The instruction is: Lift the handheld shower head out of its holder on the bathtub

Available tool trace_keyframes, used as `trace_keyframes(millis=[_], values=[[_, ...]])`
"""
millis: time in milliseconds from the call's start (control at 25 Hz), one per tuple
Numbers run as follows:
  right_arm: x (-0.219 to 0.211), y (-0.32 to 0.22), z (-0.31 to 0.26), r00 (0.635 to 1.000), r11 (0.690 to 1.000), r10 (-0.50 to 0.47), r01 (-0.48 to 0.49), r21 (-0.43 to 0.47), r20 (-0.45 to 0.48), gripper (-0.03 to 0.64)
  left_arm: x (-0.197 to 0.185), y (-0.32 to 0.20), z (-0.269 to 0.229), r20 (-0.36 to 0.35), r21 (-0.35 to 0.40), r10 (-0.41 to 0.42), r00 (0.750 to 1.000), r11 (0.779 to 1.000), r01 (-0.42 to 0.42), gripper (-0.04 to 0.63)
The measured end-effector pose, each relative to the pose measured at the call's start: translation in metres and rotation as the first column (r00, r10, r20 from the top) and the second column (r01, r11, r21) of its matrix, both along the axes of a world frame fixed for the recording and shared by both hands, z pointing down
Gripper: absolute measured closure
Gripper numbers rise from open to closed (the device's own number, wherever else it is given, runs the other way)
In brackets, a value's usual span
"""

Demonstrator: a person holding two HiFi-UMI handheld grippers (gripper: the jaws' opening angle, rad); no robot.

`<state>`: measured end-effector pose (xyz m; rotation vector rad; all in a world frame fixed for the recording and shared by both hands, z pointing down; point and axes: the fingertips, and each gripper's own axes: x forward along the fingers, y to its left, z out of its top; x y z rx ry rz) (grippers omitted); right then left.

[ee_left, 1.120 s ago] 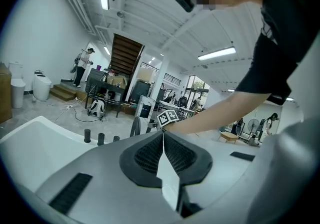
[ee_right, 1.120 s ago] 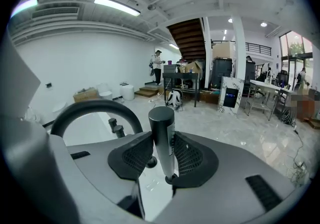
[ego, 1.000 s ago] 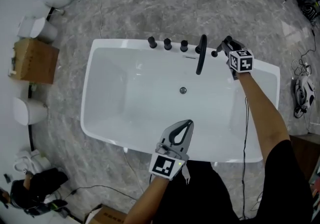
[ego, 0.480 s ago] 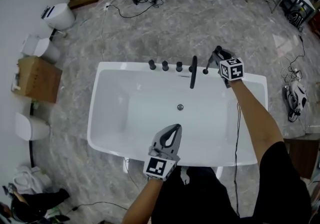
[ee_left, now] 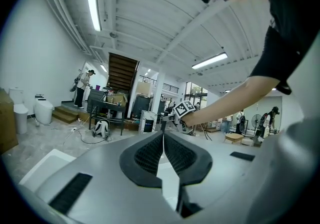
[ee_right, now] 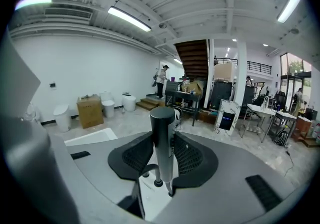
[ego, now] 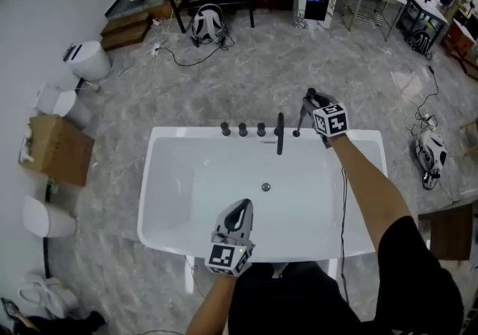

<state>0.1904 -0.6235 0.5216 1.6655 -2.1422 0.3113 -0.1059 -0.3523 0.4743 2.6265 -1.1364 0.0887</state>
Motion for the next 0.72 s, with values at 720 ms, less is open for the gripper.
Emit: trace_keyframes(millis=[720], values=[[-0.005,0.011,-0.136,0.997,0.986,0.078,-0.078,0.146,0.009,0.497,-0.019,-0.023,-0.075,-0.028,0.161,0.034,0.999,0.987,-0.029,0.588]])
